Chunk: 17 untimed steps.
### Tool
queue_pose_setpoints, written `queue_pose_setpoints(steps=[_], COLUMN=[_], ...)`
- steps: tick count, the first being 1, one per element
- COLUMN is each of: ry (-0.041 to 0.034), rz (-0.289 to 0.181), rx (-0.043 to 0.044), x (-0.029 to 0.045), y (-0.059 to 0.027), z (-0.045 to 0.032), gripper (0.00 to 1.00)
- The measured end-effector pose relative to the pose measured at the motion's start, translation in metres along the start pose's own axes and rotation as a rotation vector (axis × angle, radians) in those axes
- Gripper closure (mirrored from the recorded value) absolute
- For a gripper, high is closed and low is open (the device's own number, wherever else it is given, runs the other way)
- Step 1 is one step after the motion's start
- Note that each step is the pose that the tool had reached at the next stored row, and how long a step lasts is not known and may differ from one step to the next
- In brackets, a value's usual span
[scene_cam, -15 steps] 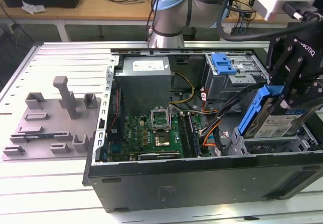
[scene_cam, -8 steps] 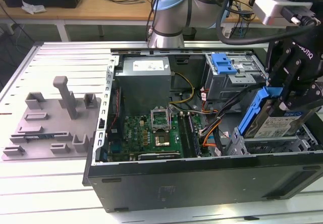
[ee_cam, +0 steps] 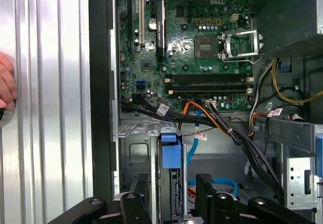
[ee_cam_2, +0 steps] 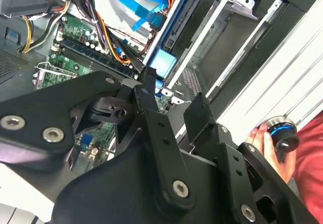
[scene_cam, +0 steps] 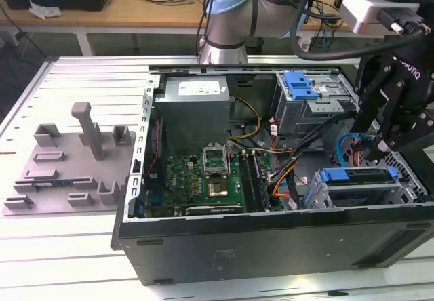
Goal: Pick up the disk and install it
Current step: 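Insert the first disk wire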
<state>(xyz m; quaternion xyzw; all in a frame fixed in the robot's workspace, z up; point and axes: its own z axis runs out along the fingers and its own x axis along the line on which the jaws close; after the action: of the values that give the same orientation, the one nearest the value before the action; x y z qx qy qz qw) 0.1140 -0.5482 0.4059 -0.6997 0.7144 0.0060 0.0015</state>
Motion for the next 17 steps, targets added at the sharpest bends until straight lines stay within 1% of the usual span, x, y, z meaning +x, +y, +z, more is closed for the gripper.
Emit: queue_pose_setpoints(steps=[12,13,14,15,16,17], ry=[0.0,0.0074,0.0334,0.054,0.0692,0.0908], rz=[0.0,0.0,0.0,0.0,0.0,0.001], rx=[0.0,0.0001,0.0007,0.0011,0.0014,0.0018], x=[0.0,-0.0014,-0.0057,-0.0094,-0.0124,-0.0173], y=[0.0,0.0,0.0001,0.0002,0.0003,0.0004], z=[0.0003,0.0005,0.0004,0.0004,0.0006,0.0005], gripper=[0.5,0.5,0.5,0.5,0.5,0.5])
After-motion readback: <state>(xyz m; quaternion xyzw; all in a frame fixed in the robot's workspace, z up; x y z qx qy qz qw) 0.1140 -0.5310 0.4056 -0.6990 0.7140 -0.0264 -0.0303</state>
